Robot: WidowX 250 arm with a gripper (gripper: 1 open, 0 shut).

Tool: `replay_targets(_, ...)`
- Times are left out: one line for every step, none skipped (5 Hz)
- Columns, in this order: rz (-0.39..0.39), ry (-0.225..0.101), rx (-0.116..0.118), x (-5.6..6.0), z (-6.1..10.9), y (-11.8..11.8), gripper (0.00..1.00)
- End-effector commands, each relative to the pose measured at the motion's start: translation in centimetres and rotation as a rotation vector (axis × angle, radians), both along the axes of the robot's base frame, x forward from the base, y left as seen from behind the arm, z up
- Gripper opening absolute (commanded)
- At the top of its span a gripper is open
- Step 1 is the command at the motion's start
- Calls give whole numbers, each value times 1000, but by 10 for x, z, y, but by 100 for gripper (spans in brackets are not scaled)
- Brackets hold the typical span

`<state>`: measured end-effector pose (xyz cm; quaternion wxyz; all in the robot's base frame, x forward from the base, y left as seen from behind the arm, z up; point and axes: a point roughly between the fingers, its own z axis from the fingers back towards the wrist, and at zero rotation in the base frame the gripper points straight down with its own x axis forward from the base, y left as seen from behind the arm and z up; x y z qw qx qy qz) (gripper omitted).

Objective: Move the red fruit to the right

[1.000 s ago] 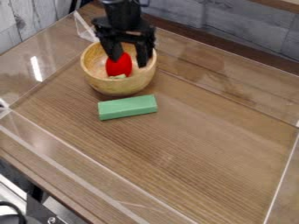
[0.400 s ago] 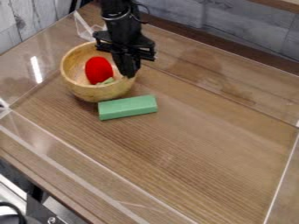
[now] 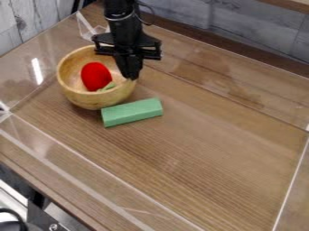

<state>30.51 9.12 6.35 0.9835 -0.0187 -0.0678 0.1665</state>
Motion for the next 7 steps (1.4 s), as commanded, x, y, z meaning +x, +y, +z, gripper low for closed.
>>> replay_targets(68,-89,34,9,38,4,0)
replay_targets(120,-97,36,12,48,-3,0)
replay_targets(118,-105,32,12,50,-18,0)
replay_targets(121,-109,28,13,51,-31,0)
replay_targets(119,-114,22,10,61,-40,0)
replay_targets(106,-118,17,7,70,-56,0)
replay_targets(123,-124,22,7,71,-64,0)
